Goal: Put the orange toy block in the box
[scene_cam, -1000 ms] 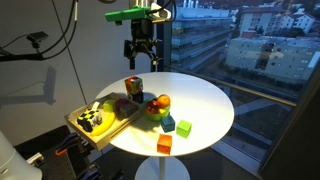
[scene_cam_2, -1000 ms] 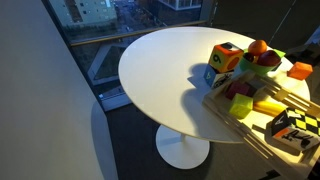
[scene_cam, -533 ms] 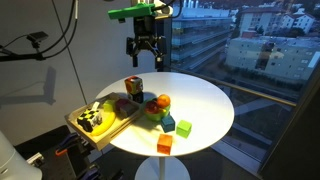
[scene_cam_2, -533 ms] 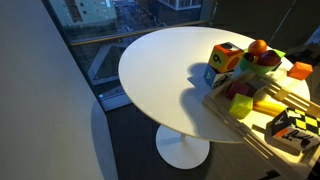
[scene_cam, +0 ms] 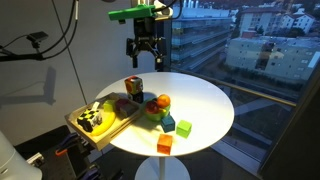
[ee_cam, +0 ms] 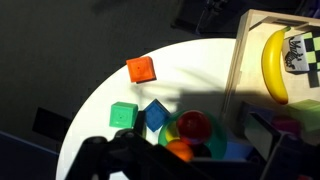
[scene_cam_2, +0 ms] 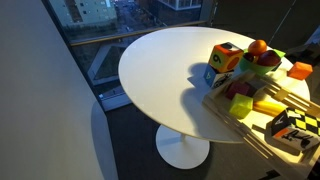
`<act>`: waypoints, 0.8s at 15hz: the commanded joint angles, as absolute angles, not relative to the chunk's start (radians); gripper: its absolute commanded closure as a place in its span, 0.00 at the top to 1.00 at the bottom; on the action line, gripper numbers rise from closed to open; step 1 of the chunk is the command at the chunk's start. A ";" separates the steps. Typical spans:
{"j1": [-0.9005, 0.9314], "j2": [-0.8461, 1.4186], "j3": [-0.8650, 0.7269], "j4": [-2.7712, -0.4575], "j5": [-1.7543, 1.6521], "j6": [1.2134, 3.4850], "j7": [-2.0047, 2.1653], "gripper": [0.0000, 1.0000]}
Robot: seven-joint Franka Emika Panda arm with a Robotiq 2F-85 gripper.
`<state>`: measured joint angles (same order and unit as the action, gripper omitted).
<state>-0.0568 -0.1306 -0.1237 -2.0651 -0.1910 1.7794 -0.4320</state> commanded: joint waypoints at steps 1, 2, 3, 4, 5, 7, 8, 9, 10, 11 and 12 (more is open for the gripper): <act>-0.072 -0.095 -0.131 -2.061 -0.193 1.812 -0.450 1.00; -0.076 -0.080 -0.136 -2.062 -0.194 1.825 -0.457 1.00; -0.082 -0.067 -0.140 -2.064 -0.194 1.847 -0.463 1.00; -0.088 -0.055 -0.145 -2.068 -0.191 1.872 -0.469 1.00; -0.095 -0.043 -0.149 -2.070 -0.188 1.894 -0.481 1.00; -0.111 -0.022 -0.157 -2.085 -0.182 1.956 -0.513 1.00; -0.120 -0.010 -0.161 -2.093 -0.178 1.989 -0.535 1.00; -0.128 0.001 -0.164 -2.099 -0.173 2.012 -0.558 1.00; -0.137 0.012 -0.167 -2.109 -0.170 2.036 -0.578 1.00; -0.145 0.025 -0.171 -2.117 -0.167 2.056 -0.597 1.00; -0.153 0.036 -0.173 -2.124 -0.167 2.070 -0.612 1.00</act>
